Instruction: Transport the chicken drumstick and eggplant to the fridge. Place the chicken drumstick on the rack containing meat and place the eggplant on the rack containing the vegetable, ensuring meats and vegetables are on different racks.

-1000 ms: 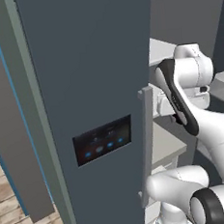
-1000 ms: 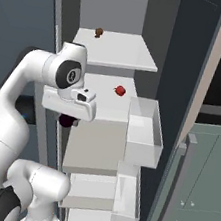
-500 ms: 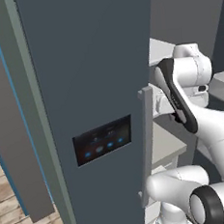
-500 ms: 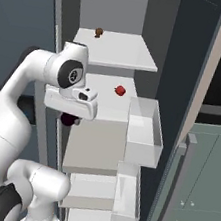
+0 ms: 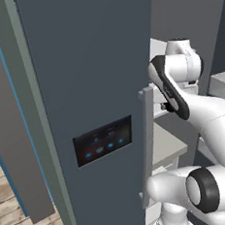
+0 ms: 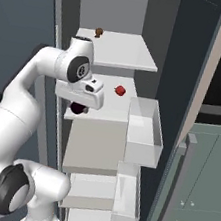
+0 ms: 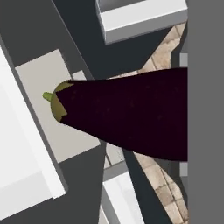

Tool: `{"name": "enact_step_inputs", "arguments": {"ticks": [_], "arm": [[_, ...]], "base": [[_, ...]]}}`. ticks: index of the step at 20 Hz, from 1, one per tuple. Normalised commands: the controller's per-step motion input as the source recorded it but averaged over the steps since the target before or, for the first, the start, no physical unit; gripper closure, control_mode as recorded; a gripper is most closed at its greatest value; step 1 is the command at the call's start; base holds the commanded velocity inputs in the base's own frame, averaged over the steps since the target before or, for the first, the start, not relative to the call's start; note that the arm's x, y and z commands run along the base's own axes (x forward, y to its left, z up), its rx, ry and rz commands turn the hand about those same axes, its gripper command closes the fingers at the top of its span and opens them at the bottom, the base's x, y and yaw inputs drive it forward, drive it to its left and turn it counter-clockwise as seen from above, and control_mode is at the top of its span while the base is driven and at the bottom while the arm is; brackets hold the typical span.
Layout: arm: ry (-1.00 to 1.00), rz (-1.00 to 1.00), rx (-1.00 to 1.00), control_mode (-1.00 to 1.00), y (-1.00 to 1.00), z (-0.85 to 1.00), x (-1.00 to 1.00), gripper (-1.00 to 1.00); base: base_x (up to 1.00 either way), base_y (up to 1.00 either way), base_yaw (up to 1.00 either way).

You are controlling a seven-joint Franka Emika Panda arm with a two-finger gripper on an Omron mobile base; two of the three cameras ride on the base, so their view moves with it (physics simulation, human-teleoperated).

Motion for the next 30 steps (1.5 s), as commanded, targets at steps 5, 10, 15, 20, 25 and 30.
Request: {"name": "enact_step_inputs", "arguments": {"ticks": [5, 10, 15, 20, 25, 30], "arm": [[-0.04, 0.0, 0.0, -1.0, -0.14, -0.02, 0.58, 1.0], [0.0, 0.0, 0.0, -1.0, -0.28, -0.24, 0.65, 1.0], [-0.01, 0.0, 0.0, -1.0, -0.18, -0.36, 0.64, 1.0], [0.0, 0.0, 0.0, -1.0, -0.17, -0.27, 0.63, 1.0], [0.0, 0.0, 0.0, -1.0, -0.06, -0.32, 0.73, 1.0], [0.0, 0.0, 0.0, -1.0, -0.04, -0.25, 0.53, 1.0]], "base": [[0.0, 0.0, 0.0], [0.0, 0.0, 0.0], [0.0, 0.0, 0.0], [0.0, 0.0, 0.0], [0.0, 0.0, 0.0], [0.0, 0.0, 0.0]]}}
